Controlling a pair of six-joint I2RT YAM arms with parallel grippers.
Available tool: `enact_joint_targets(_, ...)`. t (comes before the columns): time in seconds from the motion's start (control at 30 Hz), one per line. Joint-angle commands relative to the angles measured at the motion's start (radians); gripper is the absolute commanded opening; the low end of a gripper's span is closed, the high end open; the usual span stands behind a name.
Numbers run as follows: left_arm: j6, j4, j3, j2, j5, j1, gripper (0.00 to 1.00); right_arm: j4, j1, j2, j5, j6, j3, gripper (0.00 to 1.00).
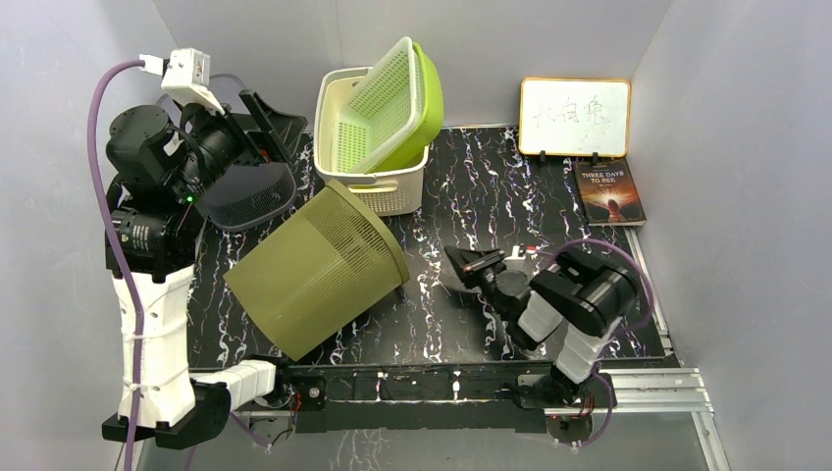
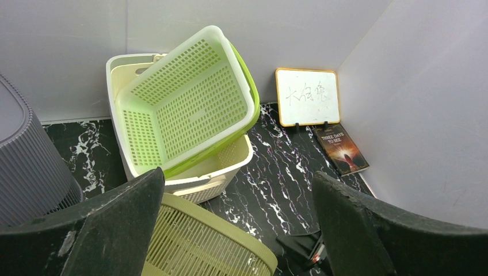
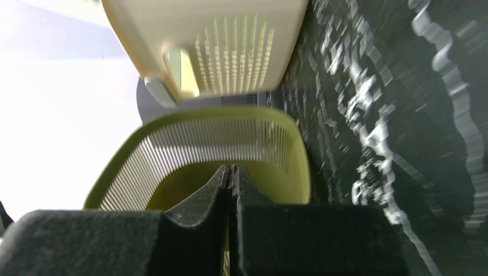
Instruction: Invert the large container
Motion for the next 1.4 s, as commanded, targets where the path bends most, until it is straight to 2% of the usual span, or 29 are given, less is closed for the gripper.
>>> enact_joint_targets(0.0,0.007,0.003,0.022,0.003,0.021,-0.001,0.98,0.254,-0.093,-0.199,-0.127,-0.109,-0.016,0.00)
enact_joint_targets(0.03,0.009,0.001,0.021,0.004,0.021,-0.002,0.98,0.167,-0.100,-0.256,-0.154,-0.167,-0.001,0.00)
enact_joint_targets(0.07,0.011,0.000,0.019,0.004,0.021,-0.002,0.98,0.047,-0.102,-0.325,-0.183,-0.230,0.032,0.11)
enact_joint_targets(0.13,0.012,0.006,0.007,-0.001,0.019,-0.002,0.98,-0.302,-0.100,-0.455,-0.258,-0.408,0.175,0.42)
enact_joint_targets(0.2,0.012,0.013,-0.009,-0.006,0.022,-0.002,0.98,-0.595,-0.078,-0.525,-0.292,-0.629,0.334,0.61)
enact_joint_targets(0.3,0.011,0.021,-0.030,-0.008,0.024,-0.002,0.99,-0.833,-0.071,-0.512,-0.428,-0.862,0.528,0.78)
enact_joint_targets(0.5,0.008,0.037,-0.055,-0.022,0.021,-0.002,0.98,-1.280,-0.072,-0.315,-0.807,-1.142,0.934,0.79)
enact_joint_targets(0.6,0.009,0.031,-0.051,-0.023,0.022,-0.002,0.98,-1.492,-0.070,-0.210,-0.871,-1.240,1.075,0.76)
enact_joint_targets(0.67,0.016,0.025,-0.048,-0.027,0.017,-0.002,0.98,-1.558,-0.069,-0.178,-0.876,-1.283,1.112,0.75)
enact_joint_targets(0.9,0.023,0.019,-0.055,-0.022,0.012,-0.002,0.98,-1.600,-0.069,-0.185,-0.992,-1.321,1.096,0.74)
enact_joint_targets(1.2,0.011,0.044,-0.098,-0.027,0.016,-0.002,0.98,-1.529,-0.067,-0.237,-1.118,-1.300,0.997,0.73)
enact_joint_targets(1.3,0.008,0.049,-0.106,-0.027,0.016,-0.002,0.98,-1.489,-0.060,-0.244,-1.170,-1.278,0.969,0.70)
enact_joint_targets(1.37,0.007,0.051,-0.110,-0.027,0.015,-0.002,0.98,-1.451,-0.051,-0.240,-1.209,-1.255,0.950,0.64)
